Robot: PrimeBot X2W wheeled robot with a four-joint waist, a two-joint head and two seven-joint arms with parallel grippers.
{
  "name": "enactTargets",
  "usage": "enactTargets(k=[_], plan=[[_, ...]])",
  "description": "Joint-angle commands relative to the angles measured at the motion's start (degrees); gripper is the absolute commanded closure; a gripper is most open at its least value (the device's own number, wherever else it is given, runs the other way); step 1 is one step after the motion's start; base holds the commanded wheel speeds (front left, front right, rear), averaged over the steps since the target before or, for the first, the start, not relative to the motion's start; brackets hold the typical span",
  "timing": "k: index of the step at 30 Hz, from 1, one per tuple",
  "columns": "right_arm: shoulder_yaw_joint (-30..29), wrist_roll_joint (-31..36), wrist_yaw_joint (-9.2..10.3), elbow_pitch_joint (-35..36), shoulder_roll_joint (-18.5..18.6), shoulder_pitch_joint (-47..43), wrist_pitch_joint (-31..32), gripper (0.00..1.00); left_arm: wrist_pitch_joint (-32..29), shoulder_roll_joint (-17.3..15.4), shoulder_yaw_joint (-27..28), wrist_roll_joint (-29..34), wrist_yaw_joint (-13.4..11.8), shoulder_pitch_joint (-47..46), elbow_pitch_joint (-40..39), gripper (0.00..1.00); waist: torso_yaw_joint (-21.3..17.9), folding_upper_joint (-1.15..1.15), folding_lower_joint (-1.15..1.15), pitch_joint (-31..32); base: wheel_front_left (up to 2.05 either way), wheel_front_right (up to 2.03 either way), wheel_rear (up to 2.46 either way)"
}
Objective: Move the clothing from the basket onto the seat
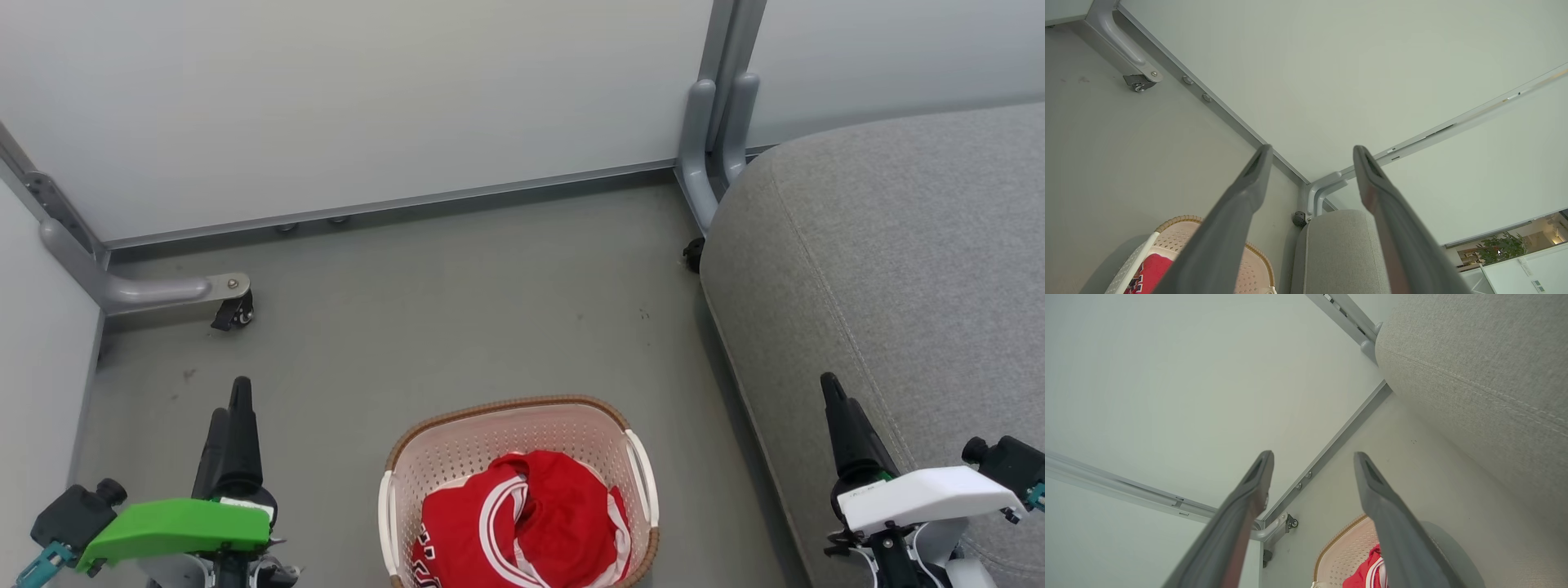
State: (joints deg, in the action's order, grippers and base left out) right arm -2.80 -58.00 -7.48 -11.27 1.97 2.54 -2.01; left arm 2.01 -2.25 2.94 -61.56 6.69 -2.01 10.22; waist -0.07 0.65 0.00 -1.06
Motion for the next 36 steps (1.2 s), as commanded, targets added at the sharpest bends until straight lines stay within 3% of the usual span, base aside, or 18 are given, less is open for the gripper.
enactTargets(k=[1, 20, 36], plan=[[0.25, 2.62, -0.03, 1.47, 0.53, -0.09, -0.65, 0.0, 0.66, -0.39, -0.39, 2.64, -0.28, -0.21, -1.5, 0.0, 0.01, -0.18, 0.0, -0.05, 0.0, 0.0, 0.0], [3.15, 19.67, -0.03, 5.22, 0.69, -1.24, -4.43, 0.0, 4.41, -0.52, -3.63, 19.32, -1.08, 1.19, -4.8, 0.0, -0.13, -0.29, 0.0, -0.25, 0.0, 0.0, 0.0], [5.96, 31.05, -0.03, 6.37, 0.8, -2.6, -6.91, 0.0, 6.92, -0.62, -5.69, 29.21, -0.73, 3.15, -4.9, 0.0, -0.29, -0.37, 0.0, 0.71, 0.0, 0.0, 0.0]])
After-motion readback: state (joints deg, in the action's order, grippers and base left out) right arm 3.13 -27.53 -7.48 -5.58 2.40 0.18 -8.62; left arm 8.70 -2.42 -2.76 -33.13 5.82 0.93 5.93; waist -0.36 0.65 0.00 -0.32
